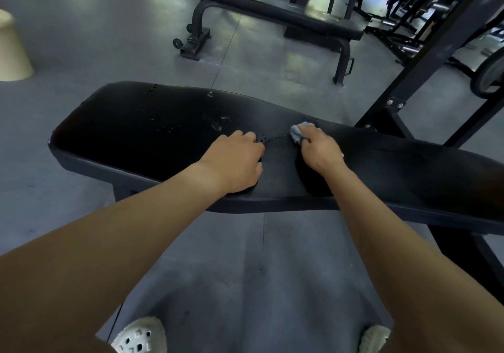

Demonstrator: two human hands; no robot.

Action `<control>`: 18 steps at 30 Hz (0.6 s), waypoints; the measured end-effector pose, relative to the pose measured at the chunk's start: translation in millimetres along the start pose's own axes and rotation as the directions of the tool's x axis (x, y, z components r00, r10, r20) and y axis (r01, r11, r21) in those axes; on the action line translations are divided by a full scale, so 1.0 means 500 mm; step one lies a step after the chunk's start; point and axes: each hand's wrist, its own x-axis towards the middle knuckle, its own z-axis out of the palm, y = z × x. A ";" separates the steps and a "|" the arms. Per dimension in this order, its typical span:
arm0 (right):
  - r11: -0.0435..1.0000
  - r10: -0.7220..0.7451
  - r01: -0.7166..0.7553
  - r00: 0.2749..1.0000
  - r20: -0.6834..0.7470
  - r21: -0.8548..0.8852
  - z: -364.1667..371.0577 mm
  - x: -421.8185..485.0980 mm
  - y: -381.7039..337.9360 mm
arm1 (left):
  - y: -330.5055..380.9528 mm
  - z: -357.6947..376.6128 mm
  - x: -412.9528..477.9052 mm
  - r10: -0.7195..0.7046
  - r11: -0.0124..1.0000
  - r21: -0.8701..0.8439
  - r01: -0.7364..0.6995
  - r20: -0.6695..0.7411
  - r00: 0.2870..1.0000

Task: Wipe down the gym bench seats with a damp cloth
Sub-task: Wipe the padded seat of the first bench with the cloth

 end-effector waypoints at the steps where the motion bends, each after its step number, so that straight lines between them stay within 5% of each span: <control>1: 0.998 -0.067 0.067 0.997 0.033 0.004 0.006 -0.001 -0.013 | 0.001 0.001 0.003 0.002 1.000 0.004 -0.002 -0.003 1.000; 6: 0.978 -0.198 0.186 0.971 0.136 0.100 0.019 0.011 -0.029 | 0.000 0.000 0.011 0.000 1.000 0.019 0.000 -0.006 1.000; 14: 0.987 0.150 -0.144 0.985 -0.082 0.073 -0.014 0.021 0.060 | -0.013 -0.005 0.000 0.028 0.999 -0.032 -0.026 0.044 0.999; 18: 0.999 -0.009 0.010 1.000 -0.026 0.033 -0.003 -0.010 -0.006 | -0.017 -0.008 -0.003 0.030 0.999 -0.039 -0.028 0.049 0.998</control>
